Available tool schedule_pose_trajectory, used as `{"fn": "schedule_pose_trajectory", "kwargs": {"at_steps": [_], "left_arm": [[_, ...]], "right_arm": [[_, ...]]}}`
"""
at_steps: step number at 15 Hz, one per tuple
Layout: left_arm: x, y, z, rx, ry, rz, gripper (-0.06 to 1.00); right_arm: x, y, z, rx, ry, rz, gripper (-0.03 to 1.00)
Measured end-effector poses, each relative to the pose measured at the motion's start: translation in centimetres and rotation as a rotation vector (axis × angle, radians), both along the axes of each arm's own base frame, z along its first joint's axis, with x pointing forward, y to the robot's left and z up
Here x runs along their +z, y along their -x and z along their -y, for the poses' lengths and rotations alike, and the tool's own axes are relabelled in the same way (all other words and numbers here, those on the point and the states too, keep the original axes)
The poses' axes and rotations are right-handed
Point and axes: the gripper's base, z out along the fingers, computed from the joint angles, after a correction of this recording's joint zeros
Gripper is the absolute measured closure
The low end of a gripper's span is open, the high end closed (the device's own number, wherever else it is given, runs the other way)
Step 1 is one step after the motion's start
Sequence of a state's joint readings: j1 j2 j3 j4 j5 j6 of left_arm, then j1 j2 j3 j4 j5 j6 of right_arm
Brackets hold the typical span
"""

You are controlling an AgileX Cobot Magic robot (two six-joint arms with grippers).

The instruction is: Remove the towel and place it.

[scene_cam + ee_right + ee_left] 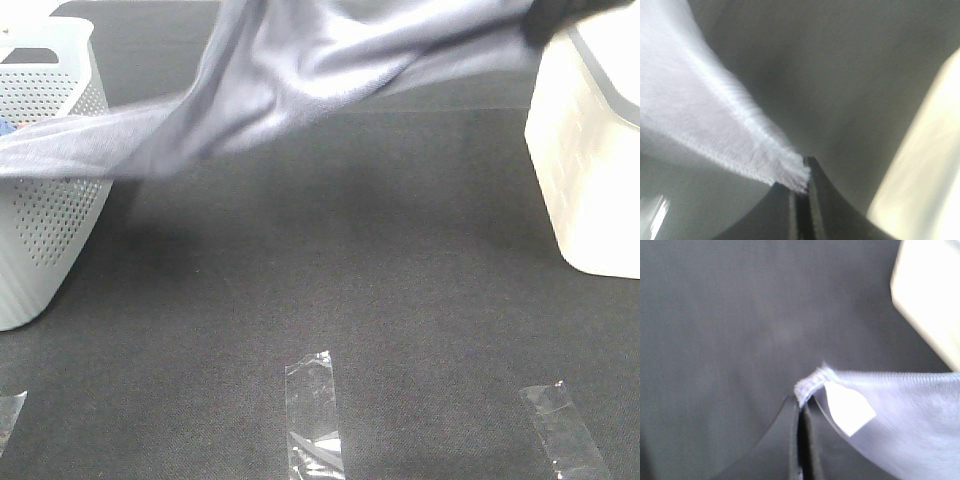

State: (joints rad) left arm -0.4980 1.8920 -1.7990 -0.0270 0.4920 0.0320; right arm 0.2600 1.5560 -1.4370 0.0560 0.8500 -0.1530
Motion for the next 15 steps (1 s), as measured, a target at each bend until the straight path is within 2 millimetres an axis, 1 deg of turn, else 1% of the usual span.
{"fn": "schedule_pose_trajectory", "kwargs": {"at_steps": [2,3,4,6,7,8,9,10,11,12,13,14,15], "left_arm": [[-0.2,-2.2,0.7,0.009,0.087,0.218,0.94],[-0.1,-3.2,0.7,0.021,0.141,0.322,0.94],[0.1,-4.1,0.1,0.039,0.189,0.433,0.94],[2.0,-5.1,-1.7,0.08,0.298,0.679,0.94],[3.4,-5.1,-2.9,0.101,0.357,0.82,0.94],[5.0,-5.2,-4.4,0.126,0.397,0.935,0.94],[6.5,-5.3,-5.7,0.149,0.418,1.016,0.94],[8.1,-5.3,-7.0,0.166,0.419,1.073,0.94],[9.1,-5.4,-7.6,0.171,0.399,1.086,0.94],[9.4,-5.6,-7.8,0.175,0.377,1.055,0.94],[9.0,-6.0,-7.9,0.183,0.344,0.983,0.94],[7.9,-6.5,-7.8,0.19,0.292,0.86,0.94],[6.3,-7.2,-7.8,0.2,0.24,0.715,0.94]], "right_arm": [[1.5,-3.3,1.2,-0.06,-0.032,0.182,0.97],[2.0,-4.9,1.4,-0.073,-0.04,0.267,0.97],[3.1,-6.3,1.2,-0.073,-0.043,0.36,0.97],[5.6,-8.5,1.0,-0.07,-0.047,0.561,0.97],[7.4,-9.1,1.0,-0.067,-0.048,0.674,0.97],[9.5,-9.3,0.9,-0.065,-0.06,0.794,0.97],[11.9,-9.1,1.0,-0.065,-0.08,0.91,0.97],[13.8,-8.7,1.0,-0.067,-0.099,0.993,0.97],[14.8,-8.4,0.8,-0.062,-0.111,1.029,0.97],[14.8,-8.2,0.7,-0.061,-0.113,1.01,0.97],[14.1,-8.3,0.7,-0.064,-0.116,0.957,0.97],[12.7,-8.6,0.6,-0.067,-0.116,0.873,0.97],[10.9,-9.1,0.5,-0.067,-0.107,0.78,0.97]]}}
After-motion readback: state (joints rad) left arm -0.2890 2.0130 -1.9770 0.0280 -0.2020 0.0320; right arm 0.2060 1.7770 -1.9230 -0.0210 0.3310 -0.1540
